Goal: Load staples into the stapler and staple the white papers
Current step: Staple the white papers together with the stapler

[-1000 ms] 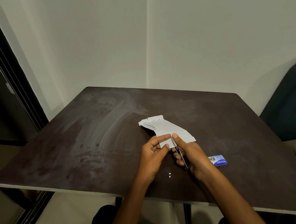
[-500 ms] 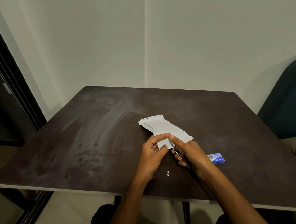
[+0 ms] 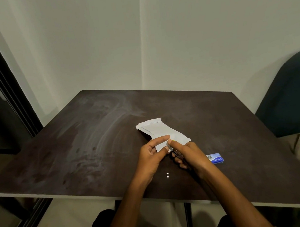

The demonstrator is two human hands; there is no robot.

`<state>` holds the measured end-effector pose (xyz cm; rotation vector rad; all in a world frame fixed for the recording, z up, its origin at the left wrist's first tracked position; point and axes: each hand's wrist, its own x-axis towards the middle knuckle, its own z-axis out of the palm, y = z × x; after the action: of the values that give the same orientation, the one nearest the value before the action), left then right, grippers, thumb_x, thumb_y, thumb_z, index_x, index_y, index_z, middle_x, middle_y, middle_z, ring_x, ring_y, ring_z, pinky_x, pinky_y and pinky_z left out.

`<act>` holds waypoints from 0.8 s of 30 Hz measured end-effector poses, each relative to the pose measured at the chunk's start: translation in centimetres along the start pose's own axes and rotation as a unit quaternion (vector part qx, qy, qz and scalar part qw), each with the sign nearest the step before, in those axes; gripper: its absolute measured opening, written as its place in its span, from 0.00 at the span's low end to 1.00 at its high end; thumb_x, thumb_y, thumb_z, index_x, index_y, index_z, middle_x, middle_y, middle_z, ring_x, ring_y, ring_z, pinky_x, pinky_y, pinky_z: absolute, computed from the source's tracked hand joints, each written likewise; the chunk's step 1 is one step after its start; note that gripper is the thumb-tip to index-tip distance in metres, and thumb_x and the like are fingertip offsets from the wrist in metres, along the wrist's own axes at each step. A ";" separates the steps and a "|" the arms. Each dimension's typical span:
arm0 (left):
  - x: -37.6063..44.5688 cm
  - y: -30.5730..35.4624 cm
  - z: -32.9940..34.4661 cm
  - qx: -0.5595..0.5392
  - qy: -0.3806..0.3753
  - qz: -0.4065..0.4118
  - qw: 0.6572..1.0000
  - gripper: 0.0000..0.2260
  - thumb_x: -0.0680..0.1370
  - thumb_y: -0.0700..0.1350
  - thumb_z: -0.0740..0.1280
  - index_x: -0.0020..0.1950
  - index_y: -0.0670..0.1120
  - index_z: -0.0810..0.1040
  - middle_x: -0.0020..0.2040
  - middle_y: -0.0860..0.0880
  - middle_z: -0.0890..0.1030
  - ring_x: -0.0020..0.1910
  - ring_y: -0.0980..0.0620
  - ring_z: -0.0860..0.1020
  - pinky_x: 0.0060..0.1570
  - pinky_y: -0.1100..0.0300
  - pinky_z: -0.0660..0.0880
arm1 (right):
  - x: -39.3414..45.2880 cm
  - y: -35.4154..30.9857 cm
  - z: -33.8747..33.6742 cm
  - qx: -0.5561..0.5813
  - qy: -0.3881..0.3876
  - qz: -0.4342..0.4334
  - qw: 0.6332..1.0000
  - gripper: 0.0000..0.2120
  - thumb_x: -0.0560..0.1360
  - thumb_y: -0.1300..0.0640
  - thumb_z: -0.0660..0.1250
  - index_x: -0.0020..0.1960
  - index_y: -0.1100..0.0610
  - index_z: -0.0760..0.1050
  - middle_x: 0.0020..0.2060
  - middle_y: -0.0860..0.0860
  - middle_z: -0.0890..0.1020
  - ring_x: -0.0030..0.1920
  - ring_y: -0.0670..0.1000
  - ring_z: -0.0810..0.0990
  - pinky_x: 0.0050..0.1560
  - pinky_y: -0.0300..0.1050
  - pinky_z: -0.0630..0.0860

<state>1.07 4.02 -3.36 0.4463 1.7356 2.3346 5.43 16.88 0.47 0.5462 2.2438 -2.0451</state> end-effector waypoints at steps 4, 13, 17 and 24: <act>-0.1 0.2 0.1 0.000 -0.007 -0.004 1.000 0.14 0.75 0.32 0.66 0.58 0.44 0.81 0.59 0.43 0.82 0.60 0.44 0.79 0.64 0.45 0.74 | 0.0 0.0 -0.2 -0.041 0.006 0.010 0.999 0.20 0.71 0.41 0.66 0.35 0.58 0.78 0.27 0.53 0.76 0.25 0.47 0.71 0.26 0.39 0.66; 0.3 0.1 0.4 -0.038 0.015 -0.022 0.999 0.13 0.76 0.33 0.67 0.57 0.45 0.82 0.58 0.42 0.83 0.58 0.43 0.81 0.60 0.47 0.77 | 0.4 -0.6 -0.3 -0.108 -0.003 -0.054 0.993 0.18 0.75 0.43 0.64 0.31 0.51 0.74 0.20 0.44 0.75 0.21 0.41 0.72 0.25 0.35 0.67; 0.5 0.0 0.3 -0.070 0.079 -0.021 0.994 0.13 0.75 0.34 0.69 0.57 0.45 0.82 0.56 0.41 0.83 0.51 0.46 0.84 0.50 0.56 0.81 | 1.3 0.7 0.8 -0.159 0.054 -0.139 0.976 0.14 0.73 0.42 0.66 0.44 0.52 0.80 0.35 0.45 0.83 0.37 0.43 0.81 0.37 0.39 0.75; 0.9 -0.3 0.0 -0.025 0.119 0.004 0.993 0.14 0.75 0.34 0.68 0.58 0.46 0.81 0.58 0.45 0.82 0.46 0.49 0.84 0.43 0.63 0.80 | 1.4 2.6 0.4 -0.115 0.073 -0.162 0.977 0.10 0.75 0.46 0.66 0.49 0.50 0.81 0.40 0.46 0.85 0.42 0.44 0.82 0.42 0.40 0.79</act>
<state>0.22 4.38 -3.59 0.1711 1.7692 2.5187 4.78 16.97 -2.44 0.3387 2.7704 -1.8835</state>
